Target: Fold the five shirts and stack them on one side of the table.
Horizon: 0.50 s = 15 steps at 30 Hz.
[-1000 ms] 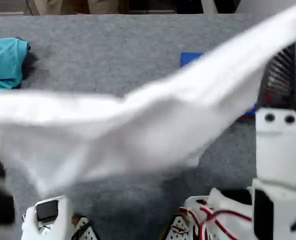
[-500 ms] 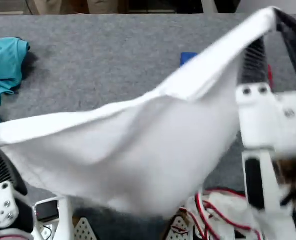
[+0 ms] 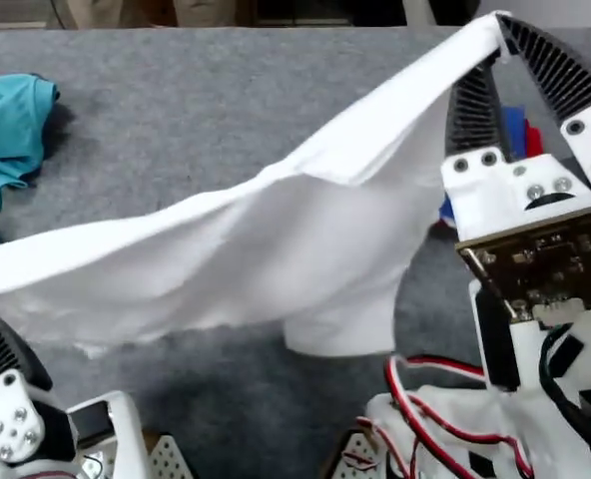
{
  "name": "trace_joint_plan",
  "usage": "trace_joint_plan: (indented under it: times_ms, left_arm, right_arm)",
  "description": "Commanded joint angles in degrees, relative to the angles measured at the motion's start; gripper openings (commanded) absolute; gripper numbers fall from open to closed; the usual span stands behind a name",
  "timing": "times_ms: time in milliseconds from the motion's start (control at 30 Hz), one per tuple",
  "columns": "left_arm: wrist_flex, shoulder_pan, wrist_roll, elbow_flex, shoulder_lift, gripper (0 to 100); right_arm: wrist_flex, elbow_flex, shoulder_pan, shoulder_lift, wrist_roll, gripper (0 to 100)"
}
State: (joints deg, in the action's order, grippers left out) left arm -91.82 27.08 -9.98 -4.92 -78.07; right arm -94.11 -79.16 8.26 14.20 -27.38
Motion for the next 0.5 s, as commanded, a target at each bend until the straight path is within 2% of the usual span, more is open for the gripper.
trace_joint_plan:
  times_ms: [0,200,467]
  left_arm:
    - [1.14,0.97,-0.44,-3.78,0.22,2]
    - [0.70,0.97,-0.35,-4.75,-0.22,2]
    - [-7.65,1.49,-0.09,-4.75,-0.40,2]
  right_arm:
    - [-0.44,0.48,0.66,1.98,-0.62,0.1]
    - [-0.62,0.40,0.57,5.67,-0.70,0.1]
    - [0.44,0.66,0.57,9.71,-2.73,0.1]
